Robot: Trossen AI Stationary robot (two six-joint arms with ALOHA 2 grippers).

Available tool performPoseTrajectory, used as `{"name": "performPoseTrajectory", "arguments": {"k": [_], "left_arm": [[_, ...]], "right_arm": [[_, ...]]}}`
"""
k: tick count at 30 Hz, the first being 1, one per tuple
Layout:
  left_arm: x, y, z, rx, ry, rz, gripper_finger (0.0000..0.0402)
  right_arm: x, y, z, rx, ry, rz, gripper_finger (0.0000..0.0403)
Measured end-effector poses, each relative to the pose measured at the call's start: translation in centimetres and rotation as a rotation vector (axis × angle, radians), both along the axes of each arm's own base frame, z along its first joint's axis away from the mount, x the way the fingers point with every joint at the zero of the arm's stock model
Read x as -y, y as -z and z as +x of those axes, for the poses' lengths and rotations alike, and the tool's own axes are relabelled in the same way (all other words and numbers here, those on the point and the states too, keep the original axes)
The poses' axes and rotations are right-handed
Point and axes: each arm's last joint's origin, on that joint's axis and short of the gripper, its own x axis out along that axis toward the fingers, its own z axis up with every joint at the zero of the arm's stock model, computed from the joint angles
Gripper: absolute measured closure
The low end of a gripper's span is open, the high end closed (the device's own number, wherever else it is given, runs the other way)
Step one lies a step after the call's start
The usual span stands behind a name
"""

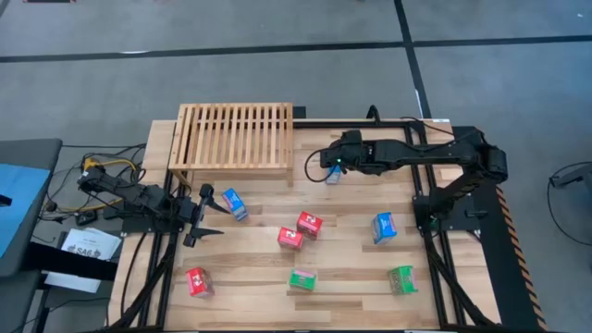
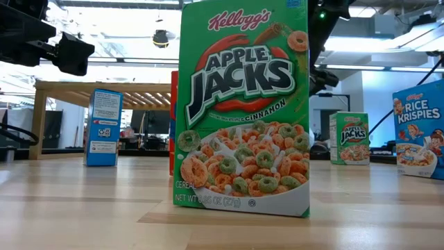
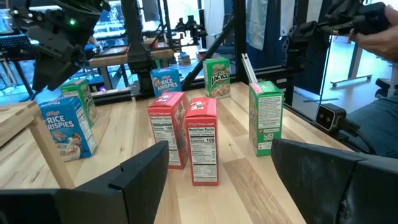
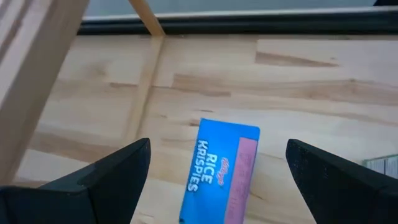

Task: Stack cereal on shelf
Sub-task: Put the middle blue cereal box on the shelf

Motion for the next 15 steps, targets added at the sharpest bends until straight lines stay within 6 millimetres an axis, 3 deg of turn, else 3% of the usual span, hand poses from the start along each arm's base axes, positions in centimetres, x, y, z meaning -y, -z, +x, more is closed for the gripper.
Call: {"name": "performPoseTrajectory", "arguments": {"k": [5,15], "left_arm": [[0.0,0.0,0.0,0.0,0.0,0.003,0.0127],[0.0,0.0,0.0,-0.001,0.0,-0.001,0.0127]], "right_arm": [[0.0,0.3,0.0,-0.02,-0.001,0.006,0.0003],[0.2,4.5,1.7,-0.097,0.015,0.081,0.0003]]}}
